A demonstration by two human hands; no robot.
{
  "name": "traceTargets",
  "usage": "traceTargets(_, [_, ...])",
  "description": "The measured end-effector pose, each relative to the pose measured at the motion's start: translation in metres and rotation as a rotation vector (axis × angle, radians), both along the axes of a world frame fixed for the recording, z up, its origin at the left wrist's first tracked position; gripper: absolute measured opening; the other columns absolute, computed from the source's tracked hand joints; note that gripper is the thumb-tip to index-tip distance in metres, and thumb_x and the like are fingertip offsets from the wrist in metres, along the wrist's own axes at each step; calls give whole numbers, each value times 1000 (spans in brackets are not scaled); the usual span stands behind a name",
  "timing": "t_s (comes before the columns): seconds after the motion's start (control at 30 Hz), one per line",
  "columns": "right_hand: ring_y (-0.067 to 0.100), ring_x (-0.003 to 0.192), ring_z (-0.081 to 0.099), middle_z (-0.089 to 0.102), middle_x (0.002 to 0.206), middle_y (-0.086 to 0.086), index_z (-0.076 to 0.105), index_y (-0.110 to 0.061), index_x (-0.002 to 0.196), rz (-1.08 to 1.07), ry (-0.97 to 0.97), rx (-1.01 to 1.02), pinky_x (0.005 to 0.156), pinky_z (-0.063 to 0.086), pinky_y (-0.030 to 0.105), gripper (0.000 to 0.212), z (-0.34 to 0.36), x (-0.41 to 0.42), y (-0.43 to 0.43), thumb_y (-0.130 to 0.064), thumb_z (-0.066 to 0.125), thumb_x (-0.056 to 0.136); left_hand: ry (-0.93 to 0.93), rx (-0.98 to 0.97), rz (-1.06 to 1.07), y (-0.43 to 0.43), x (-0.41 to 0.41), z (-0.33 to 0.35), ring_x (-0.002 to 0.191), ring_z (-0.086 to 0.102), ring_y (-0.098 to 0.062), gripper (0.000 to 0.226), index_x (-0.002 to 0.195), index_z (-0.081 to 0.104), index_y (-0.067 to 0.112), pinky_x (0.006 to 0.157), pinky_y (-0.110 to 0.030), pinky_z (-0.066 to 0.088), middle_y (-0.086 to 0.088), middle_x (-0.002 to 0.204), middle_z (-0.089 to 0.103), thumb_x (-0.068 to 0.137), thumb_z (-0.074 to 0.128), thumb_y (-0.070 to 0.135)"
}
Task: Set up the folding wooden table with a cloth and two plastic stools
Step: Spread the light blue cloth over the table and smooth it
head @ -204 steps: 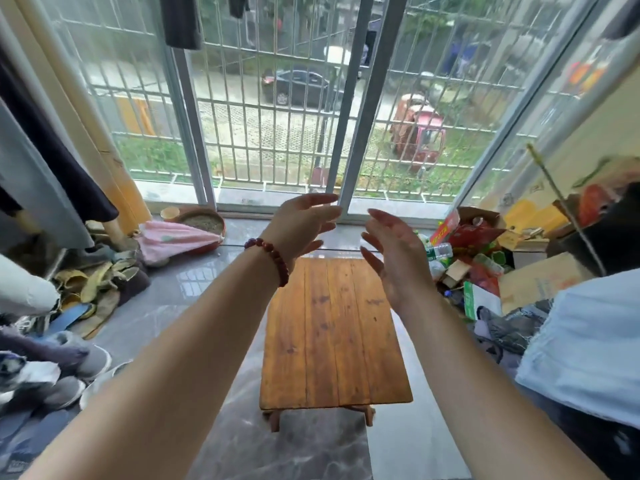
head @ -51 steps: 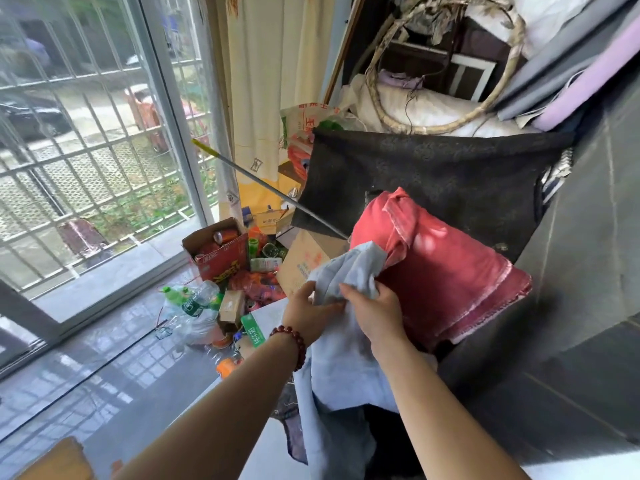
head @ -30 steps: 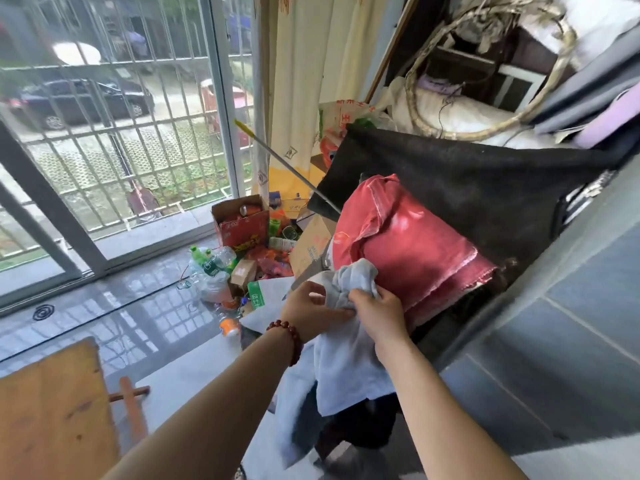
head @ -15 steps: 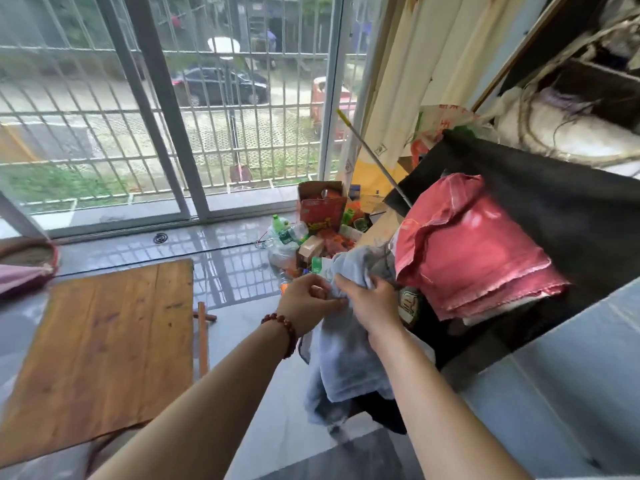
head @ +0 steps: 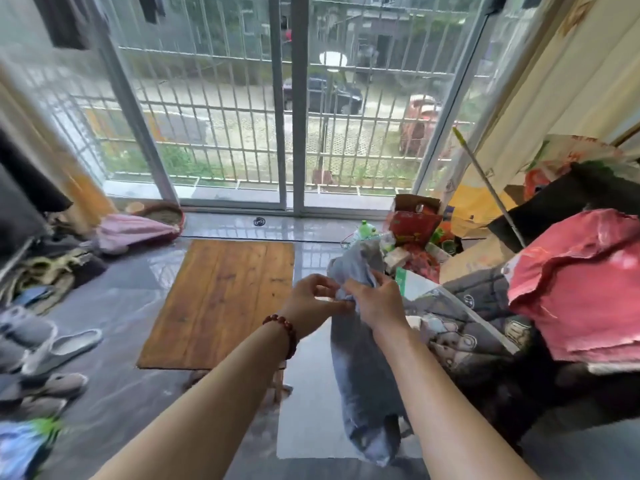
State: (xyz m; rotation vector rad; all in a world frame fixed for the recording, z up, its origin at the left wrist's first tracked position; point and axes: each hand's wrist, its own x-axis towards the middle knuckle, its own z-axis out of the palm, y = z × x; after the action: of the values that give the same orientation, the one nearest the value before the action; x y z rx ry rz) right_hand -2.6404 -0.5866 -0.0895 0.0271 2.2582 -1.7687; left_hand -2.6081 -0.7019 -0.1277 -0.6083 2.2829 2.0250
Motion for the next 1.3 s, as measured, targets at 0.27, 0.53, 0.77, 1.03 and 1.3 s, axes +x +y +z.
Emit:
traceTargets(0.27, [15,60,54,59,65,2,58,-17,64,146,-26,-57,52,42,22,23,-5,69,-114,0,62,78,9,-98,81,-111,86,4,83,60,-14,30,73,57,21,79,-30,49,-5,91,67,64,86,19])
traceTargets(0.53, [21,54,52,54,52,2,60,-11,62,356,-88,-63,55,42,34,13,-8,122,-216,-16,57,50,-34,57,184,-205,167,15,69,53,-4,16,83,59,17,61,-16,43,7,75,60,78,71,7])
traceTargets(0.77, [11,42,40,43,43,-5,48,-16,45,494,-60,-97,42,32,19,29,-7,135,-273,2,59,64,10,-69,348,-253,200,7,77,62,-8,19,75,66,19,82,-25,52,6,77,67,71,80,8])
traceTargets(1.03, [7,39,29,33,39,-13,44,-17,35,582,-17,10,40,23,18,26,-27,104,-325,-5,53,55,34,-9,493,-301,185,2,61,53,-15,30,69,49,13,52,-20,47,-10,69,56,74,73,-5])
traceTargets(1.3, [8,44,24,27,43,-11,35,-18,38,656,6,31,45,19,23,15,-31,24,-378,-9,45,43,86,-138,464,-352,108,14,62,48,-5,40,97,53,17,53,-10,45,4,74,50,69,76,0])
